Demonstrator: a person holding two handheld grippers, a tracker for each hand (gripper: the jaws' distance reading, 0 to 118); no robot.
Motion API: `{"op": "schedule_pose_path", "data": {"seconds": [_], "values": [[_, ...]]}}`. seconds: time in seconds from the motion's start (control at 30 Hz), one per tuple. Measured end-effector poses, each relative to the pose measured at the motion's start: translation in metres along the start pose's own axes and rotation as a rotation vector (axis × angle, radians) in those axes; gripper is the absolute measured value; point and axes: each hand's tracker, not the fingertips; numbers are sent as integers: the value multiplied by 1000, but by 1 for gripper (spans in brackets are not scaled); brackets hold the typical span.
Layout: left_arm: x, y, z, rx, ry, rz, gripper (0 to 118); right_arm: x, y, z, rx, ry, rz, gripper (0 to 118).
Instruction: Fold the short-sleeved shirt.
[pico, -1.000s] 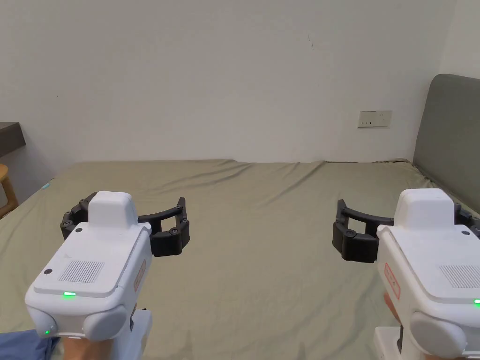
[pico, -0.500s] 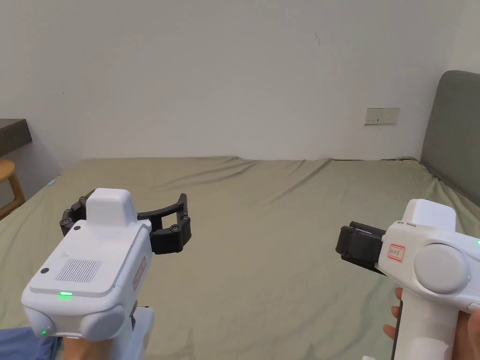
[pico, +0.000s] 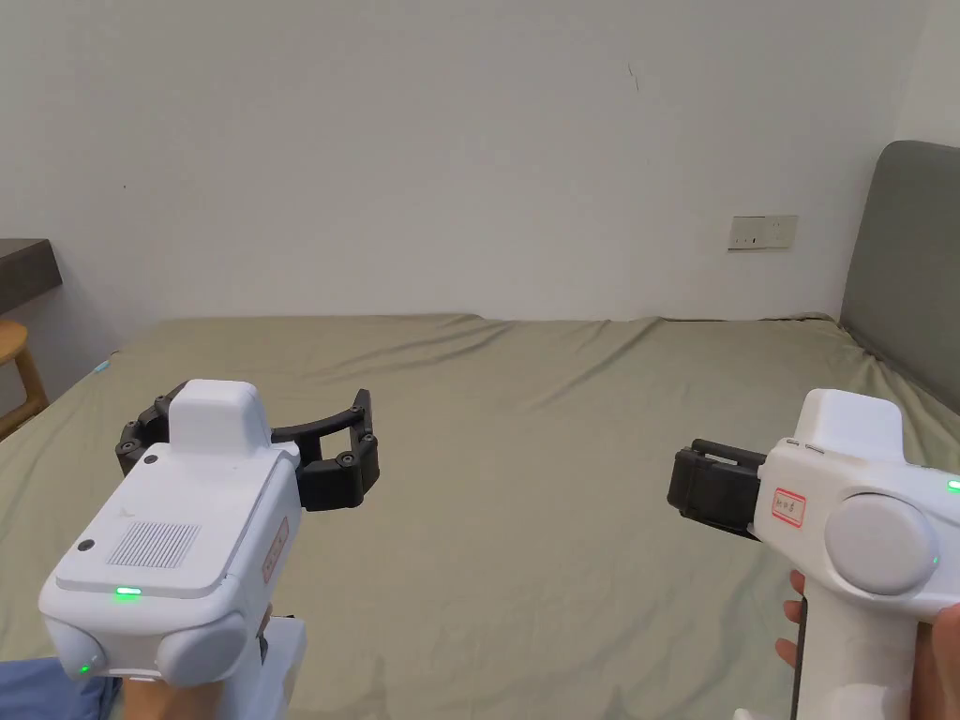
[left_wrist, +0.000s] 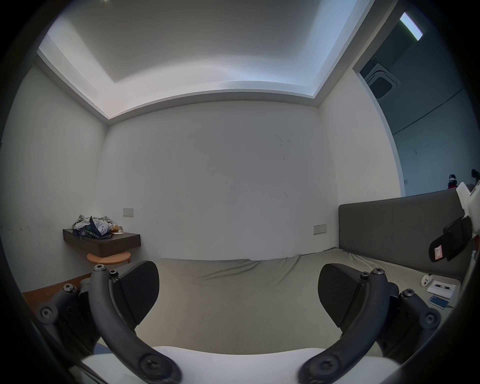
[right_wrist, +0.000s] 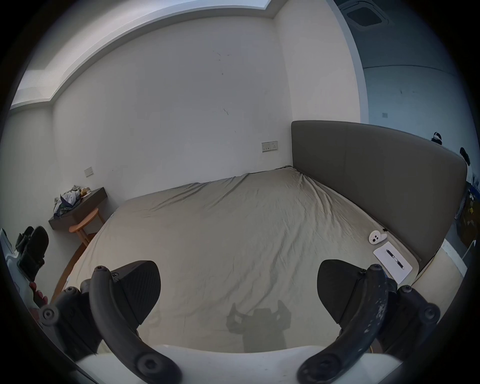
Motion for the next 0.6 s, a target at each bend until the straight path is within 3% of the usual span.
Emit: {"op": "schedule_pose_path", "data": {"seconds": [0.1,0.2,0.4,0.5,0.6], "values": [[1,0,0,-1,-1,-2,118,-2,-2,2,48,0,65,118],[1,-1,0,0,-1,-9,118,-2,-4,7,154,13,60,118],[3,-3,0,-2,-3,-10,118,-6,-15,19,414,67,135,118],[2,-2,0,-2,-1,-10,118,-9,-22,21,539,44,159,118],[2,-2,2,6,0,-9,118,-12,-23,20,552,22,204,118]]}}
